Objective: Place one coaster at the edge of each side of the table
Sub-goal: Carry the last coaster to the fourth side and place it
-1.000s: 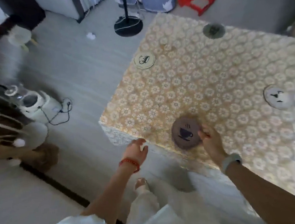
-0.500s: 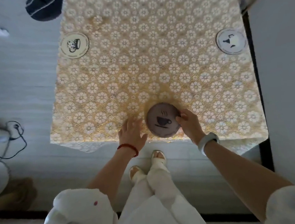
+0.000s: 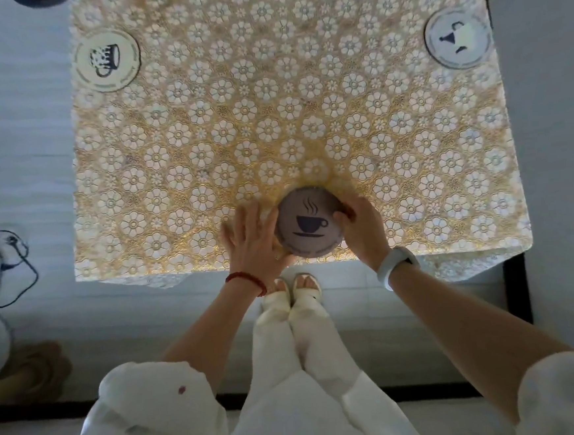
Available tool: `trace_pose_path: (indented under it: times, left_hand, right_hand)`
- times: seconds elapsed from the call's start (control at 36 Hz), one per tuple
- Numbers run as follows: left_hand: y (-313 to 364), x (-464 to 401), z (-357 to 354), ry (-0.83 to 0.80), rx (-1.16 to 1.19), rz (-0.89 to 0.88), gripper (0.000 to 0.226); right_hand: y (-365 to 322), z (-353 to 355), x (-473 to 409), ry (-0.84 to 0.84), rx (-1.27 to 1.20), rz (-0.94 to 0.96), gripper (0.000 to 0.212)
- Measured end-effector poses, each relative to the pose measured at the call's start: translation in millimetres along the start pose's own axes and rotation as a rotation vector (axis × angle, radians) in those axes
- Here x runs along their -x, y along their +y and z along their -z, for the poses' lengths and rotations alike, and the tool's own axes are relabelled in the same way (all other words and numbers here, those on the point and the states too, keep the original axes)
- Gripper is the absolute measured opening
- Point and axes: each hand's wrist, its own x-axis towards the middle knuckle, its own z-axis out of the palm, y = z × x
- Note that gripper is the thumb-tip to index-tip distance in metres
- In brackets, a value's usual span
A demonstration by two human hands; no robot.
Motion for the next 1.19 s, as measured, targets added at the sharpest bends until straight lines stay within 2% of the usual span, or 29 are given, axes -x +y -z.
trace_pose_path:
  times: [0.25,0.44,0.61,0.78,0.94,1.19]
  left_hand:
    - [-2,3,-5,0.052,0.040,-0.014,0.087]
    - [0,3,-4,0.048,0.056,0.002,0.086]
    - [-1,2,-5,0.059,0.099,0.024,0.084]
    - [-3,1,-6,0.059,0.031,0.016,0.088]
    - [-2,0,-5,0.053,0.015,0.009,0.088]
    - [-1,0,-3,0.039,0.039,0.025,0.084]
  right_hand:
    - [-5,-2,-1,-0.013,0.025,-0.017,0.033]
    - [-11,2,-3,-0.085,0.164,-0.019,0.041]
    - [-13,2,9,-0.082,0.227,0.067,0.054]
    - [-2,7,24,-0.075,0.343,0.153,0.047]
    - [2,10,26,-0.171,0.451,0.174,0.069]
    - [0,12,26,-0.170,0.477,0.193,0.067]
